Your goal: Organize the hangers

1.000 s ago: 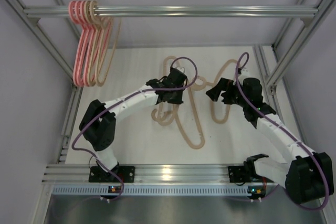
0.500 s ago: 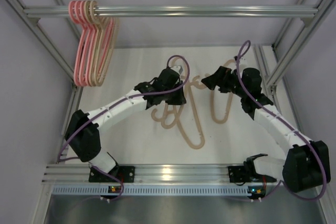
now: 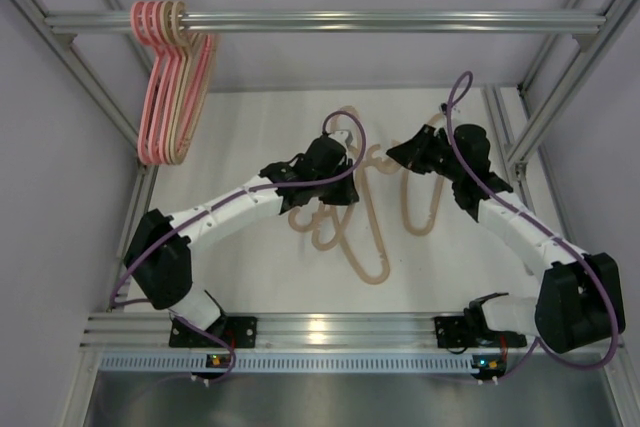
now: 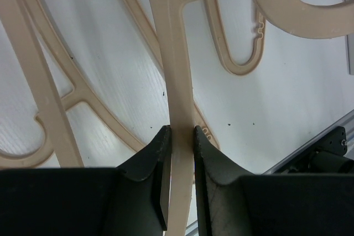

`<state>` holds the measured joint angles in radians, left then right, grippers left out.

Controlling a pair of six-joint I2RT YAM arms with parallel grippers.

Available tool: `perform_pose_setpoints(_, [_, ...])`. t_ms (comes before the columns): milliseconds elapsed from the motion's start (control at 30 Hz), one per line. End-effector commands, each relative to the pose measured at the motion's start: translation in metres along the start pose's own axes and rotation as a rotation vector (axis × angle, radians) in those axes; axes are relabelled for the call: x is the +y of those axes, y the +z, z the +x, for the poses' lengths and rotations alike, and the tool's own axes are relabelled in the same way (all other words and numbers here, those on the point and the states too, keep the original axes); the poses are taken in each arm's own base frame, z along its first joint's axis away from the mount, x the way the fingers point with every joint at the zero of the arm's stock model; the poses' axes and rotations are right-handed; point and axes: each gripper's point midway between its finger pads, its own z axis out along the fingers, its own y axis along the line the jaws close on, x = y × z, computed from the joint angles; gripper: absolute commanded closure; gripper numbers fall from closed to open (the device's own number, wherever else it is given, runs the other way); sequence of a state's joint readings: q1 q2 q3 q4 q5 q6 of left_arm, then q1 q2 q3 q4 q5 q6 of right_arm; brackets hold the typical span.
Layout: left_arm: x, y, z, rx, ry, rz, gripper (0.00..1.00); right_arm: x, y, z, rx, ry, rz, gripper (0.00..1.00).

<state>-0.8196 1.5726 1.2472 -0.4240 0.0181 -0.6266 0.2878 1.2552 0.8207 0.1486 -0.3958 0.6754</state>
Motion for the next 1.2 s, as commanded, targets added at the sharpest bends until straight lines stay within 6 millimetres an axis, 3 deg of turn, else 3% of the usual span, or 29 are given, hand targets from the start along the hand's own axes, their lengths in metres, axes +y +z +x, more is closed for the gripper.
perform_pose_setpoints(0, [-0.019, -0.011, -0.024, -0.101, 0.011, 0.069, 1.0, 0.028, 0.005, -0.026, -0.066, -0.022, -0.066, 0.95])
perform_pose_setpoints(33, [-0.018, -0.011, -0.023, -0.098, 0.017, 0.067, 1.0, 0.027, 0.005, -0.025, -0.061, -0.018, -0.056, 1.0])
perform_pose_setpoints(167, [-0.003, -0.007, -0.02, -0.114, 0.028, 0.005, 0.97, 0.029, 0.003, -0.028, -0.061, -0.01, -0.036, 1.0])
perform_pose_setpoints(200, [-0.001, -0.007, -0.019, -0.115, 0.03, -0.002, 0.93, 0.032, 0.002, -0.029, -0.061, -0.005, -0.034, 1.0])
perform_pose_setpoints(267, [0.004, -0.006, -0.016, -0.115, 0.032, -0.018, 0.75, 0.034, -0.002, -0.029, -0.057, 0.001, -0.021, 1.0])
perform_pose_setpoints(467, [0.011, -0.019, -0.019, -0.166, 0.052, -0.059, 0.42, 0.039, -0.013, -0.039, -0.081, 0.021, 0.043, 1.0])
perform_pose_setpoints(600, [0.008, -0.035, -0.029, -0.234, 0.068, -0.074, 0.32, 0.044, -0.02, -0.049, -0.104, 0.018, 0.083, 1.0])
perform_pose_setpoints(733, [-0.006, -0.051, -0.036, -0.329, 0.137, -0.125, 0.13, 0.049, -0.026, -0.055, -0.131, 0.017, 0.138, 1.0])
perform_pose_setpoints(933, [-0.027, -0.056, -0.034, -0.425, 0.289, -0.245, 0.08, 0.054, -0.029, -0.057, -0.143, 0.031, 0.204, 1.0])
perform_pose_setpoints(1167, [-0.02, -0.031, -0.017, -0.475, 0.481, -0.519, 0.13, 0.056, -0.031, -0.06, -0.155, 0.046, 0.234, 1.0])
